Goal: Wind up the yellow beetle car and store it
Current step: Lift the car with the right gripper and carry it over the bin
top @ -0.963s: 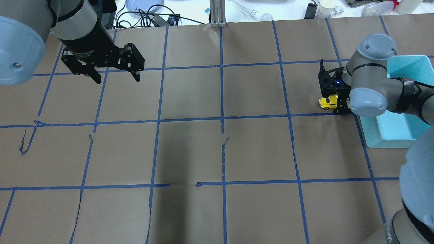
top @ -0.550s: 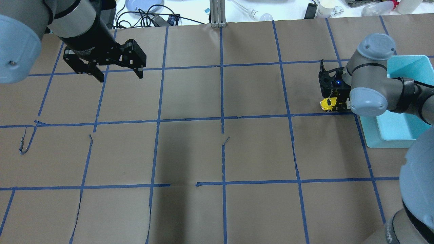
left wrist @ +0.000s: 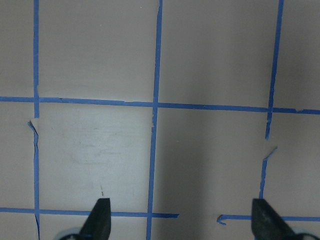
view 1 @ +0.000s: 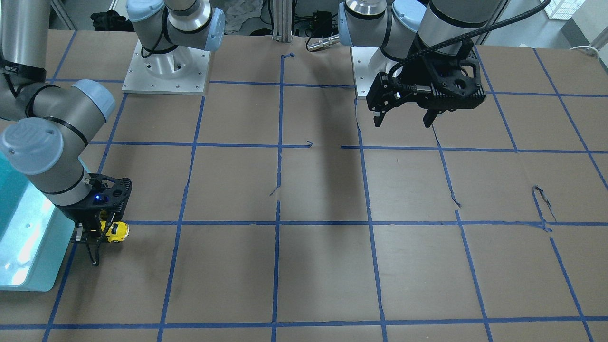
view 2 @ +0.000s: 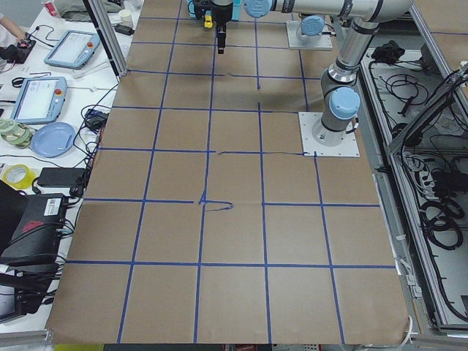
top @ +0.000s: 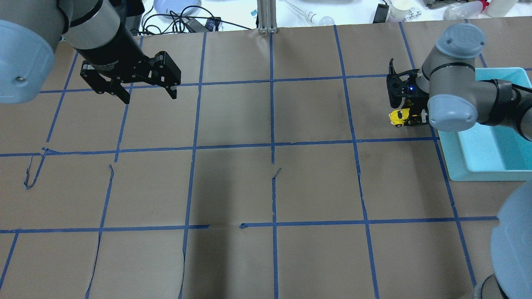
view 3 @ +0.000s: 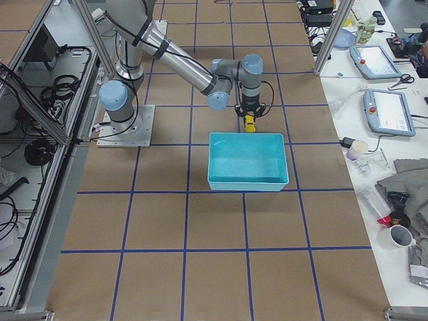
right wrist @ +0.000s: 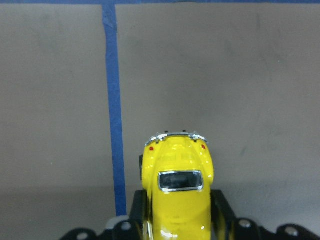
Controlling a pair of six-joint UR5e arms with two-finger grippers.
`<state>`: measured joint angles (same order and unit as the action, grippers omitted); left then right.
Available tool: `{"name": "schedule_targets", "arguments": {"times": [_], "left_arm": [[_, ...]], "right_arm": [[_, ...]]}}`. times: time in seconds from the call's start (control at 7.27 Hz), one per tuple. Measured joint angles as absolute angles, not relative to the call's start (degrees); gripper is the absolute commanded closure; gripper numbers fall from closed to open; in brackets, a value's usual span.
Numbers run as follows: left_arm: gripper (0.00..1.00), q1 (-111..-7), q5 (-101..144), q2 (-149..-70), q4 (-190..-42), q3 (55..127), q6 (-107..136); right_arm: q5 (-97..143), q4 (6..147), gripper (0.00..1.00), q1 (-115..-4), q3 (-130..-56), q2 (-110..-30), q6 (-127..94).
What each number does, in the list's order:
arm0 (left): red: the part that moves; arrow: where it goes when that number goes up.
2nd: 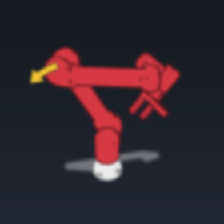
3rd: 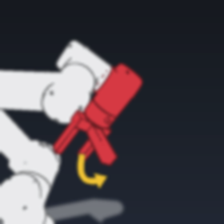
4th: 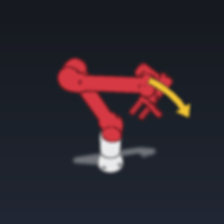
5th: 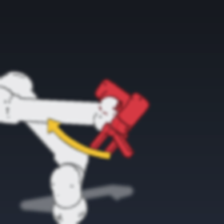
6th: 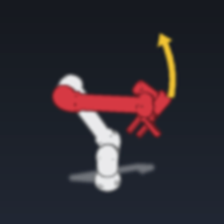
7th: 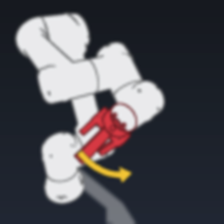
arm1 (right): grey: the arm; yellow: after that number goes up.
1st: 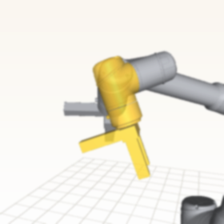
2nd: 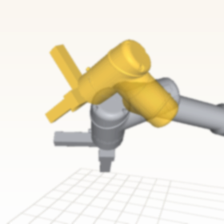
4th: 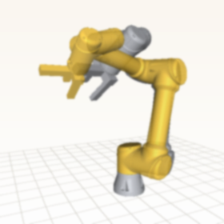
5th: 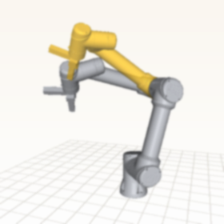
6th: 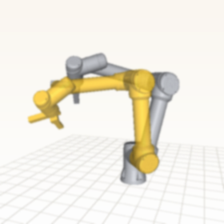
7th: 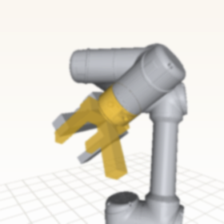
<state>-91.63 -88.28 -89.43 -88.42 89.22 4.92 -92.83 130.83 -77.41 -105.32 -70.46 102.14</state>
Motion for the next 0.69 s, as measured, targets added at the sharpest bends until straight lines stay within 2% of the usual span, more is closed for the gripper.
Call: {"name": "schedule_targets", "arguments": {"times": [0.28,0.69], "left_arm": [[0.0,-91.75,-88.25,-89.2,-88.36,88.88,4.94],[0.0,-91.92,-88.52,-88.88,-88.39,89.27,4.92]], "right_arm": [[-93.29,122.57,1.0,-77.13,-98.92,-72.34,103.11],[-93.32,120.87,1.0,-69.86,-96.06,-73.32,111.1]]}}
